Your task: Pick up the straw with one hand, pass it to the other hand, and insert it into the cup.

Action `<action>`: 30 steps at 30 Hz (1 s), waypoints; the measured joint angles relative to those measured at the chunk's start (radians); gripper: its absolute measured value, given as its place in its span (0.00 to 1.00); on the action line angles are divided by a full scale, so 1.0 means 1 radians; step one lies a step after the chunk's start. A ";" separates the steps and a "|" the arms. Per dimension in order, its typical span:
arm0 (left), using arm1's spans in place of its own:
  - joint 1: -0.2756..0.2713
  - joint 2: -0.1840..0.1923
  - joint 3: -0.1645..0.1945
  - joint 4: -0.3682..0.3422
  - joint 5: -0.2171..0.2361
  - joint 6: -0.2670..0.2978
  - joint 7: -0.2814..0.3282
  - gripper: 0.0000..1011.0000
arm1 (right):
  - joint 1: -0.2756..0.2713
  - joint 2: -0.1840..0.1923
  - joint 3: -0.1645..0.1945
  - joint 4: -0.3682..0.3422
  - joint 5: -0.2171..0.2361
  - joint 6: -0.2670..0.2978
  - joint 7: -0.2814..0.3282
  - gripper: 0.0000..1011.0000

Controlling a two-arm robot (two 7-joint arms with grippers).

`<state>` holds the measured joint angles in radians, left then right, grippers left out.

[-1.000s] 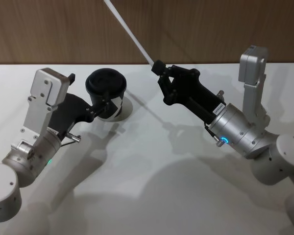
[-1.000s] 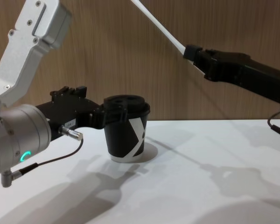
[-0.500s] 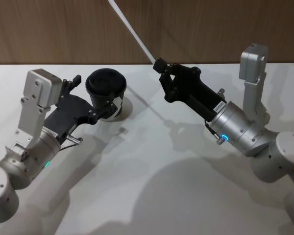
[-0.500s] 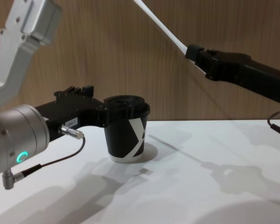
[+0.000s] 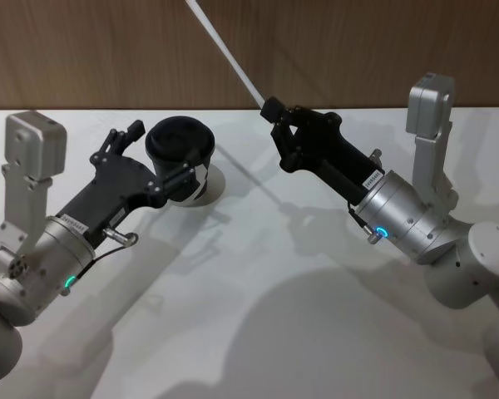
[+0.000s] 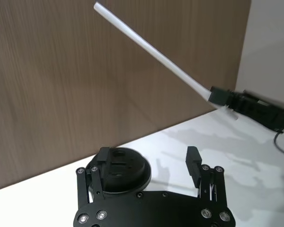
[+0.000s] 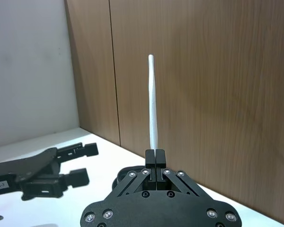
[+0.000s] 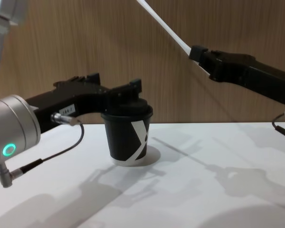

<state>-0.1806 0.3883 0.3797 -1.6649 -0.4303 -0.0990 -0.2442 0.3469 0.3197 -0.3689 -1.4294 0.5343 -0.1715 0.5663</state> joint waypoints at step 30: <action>-0.033 -0.088 -0.077 0.068 -0.347 -0.051 -0.231 0.99 | 0.002 0.000 0.000 0.003 0.001 -0.001 0.000 0.01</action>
<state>-0.2140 0.3000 0.3023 -1.5969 -0.7773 -0.1501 -0.4750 0.3490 0.3197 -0.3688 -1.4263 0.5355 -0.1723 0.5663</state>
